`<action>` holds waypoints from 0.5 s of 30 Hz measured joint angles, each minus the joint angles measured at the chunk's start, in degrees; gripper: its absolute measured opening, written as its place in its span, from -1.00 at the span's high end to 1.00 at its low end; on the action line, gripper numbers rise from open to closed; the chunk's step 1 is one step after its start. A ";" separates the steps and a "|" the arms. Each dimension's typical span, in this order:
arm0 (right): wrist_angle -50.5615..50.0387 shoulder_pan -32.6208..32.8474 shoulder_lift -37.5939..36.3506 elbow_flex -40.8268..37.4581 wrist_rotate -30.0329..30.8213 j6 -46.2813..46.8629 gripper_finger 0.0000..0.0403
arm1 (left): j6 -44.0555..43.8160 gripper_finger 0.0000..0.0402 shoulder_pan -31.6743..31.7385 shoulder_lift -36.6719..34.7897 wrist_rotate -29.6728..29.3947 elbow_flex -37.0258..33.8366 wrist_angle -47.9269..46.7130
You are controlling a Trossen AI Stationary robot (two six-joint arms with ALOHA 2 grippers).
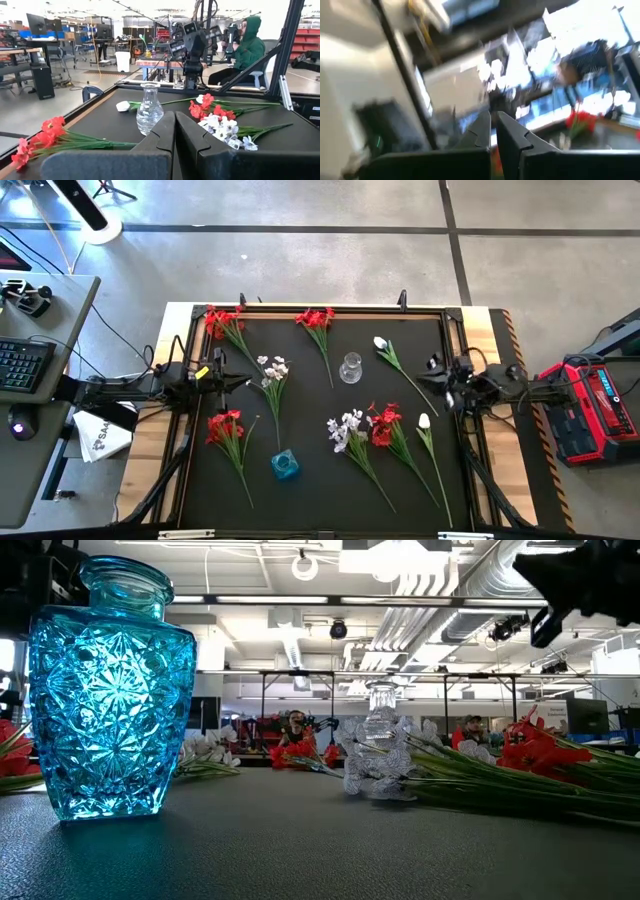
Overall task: Sort flowers into vase by color
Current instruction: Put the white tulip into the transparent vase
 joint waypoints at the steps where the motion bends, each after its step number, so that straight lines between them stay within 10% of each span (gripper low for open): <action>1: 2.25 0.00 0.14 -0.02 2.19 0.23 0.99 | -0.02 1.00 0.00 0.02 0.00 0.00 0.01; 9: 3.41 0.02 8.26 5.60 8.45 -5.11 0.99 | -1.49 1.00 0.00 0.00 0.00 0.00 0.75; 15: -22.43 0.02 24.06 20.76 17.56 0.04 0.99 | -1.47 1.00 0.00 0.00 0.00 0.00 1.16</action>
